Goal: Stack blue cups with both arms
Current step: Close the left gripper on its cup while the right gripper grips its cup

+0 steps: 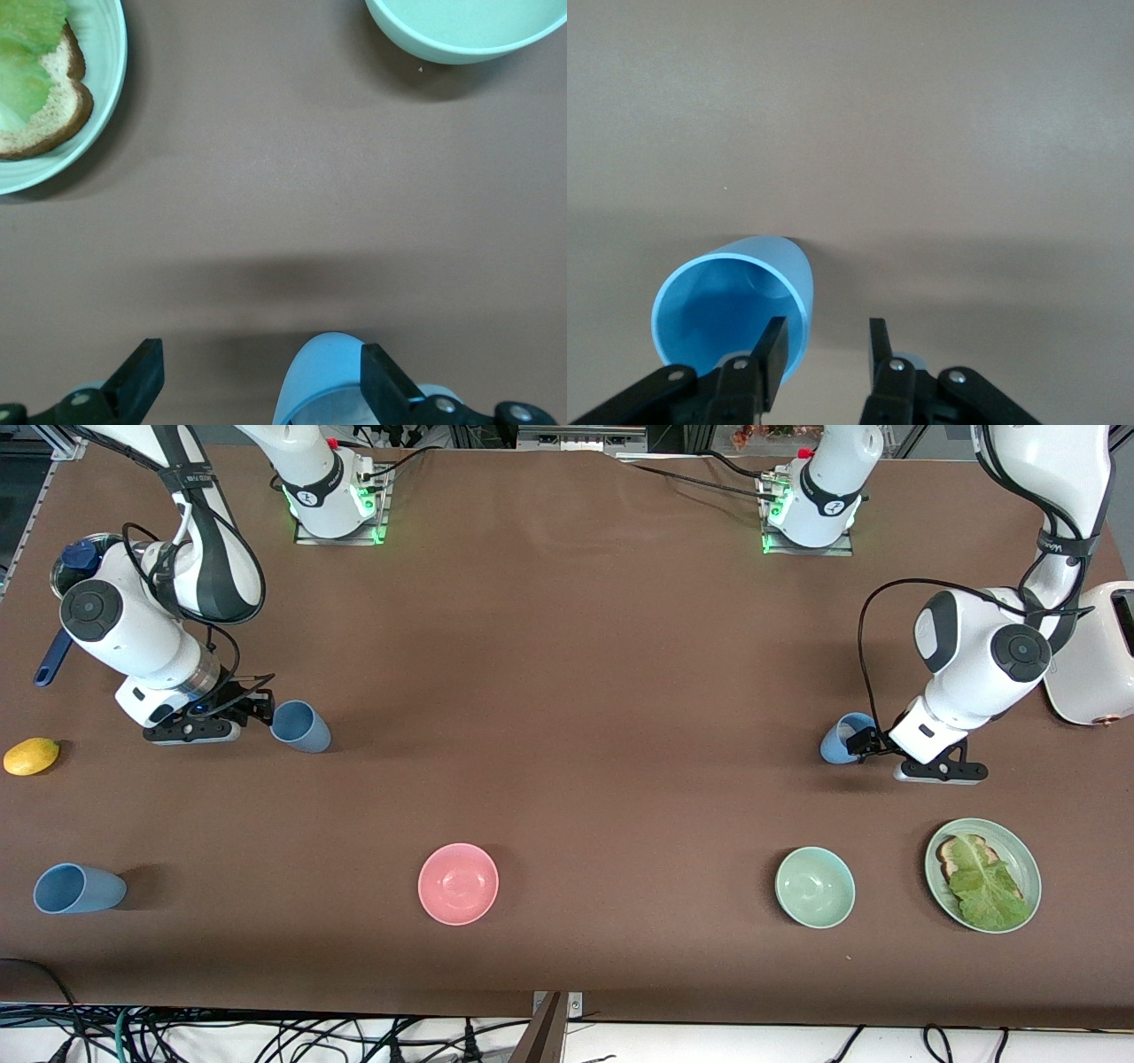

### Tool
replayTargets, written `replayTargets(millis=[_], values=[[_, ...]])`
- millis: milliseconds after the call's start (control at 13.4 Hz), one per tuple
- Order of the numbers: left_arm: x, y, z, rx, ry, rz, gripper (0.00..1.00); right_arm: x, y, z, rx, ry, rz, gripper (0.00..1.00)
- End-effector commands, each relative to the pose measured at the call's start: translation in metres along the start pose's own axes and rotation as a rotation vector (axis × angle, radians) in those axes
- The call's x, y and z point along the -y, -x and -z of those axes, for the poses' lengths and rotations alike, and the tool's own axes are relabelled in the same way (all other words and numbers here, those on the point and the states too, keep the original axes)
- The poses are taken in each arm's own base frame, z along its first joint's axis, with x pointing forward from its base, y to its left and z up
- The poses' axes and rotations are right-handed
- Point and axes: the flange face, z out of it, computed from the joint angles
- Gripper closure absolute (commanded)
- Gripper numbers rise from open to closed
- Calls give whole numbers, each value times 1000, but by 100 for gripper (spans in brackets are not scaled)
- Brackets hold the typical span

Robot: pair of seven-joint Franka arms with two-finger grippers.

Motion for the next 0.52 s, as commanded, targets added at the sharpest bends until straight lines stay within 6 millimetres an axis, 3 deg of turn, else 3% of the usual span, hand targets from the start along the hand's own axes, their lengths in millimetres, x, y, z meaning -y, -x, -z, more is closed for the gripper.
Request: replayTargets(millis=[0,223,446], values=[[4,2,12,-21,-14,-22,0,11,1,-4,-18,0,0,56],[6,0,26,-42,-17,-35,0,12,1,-11,-23,1,1,56],[6,4,20,-27,-15,-40,0,13,7,-24,-49,3,2,56]])
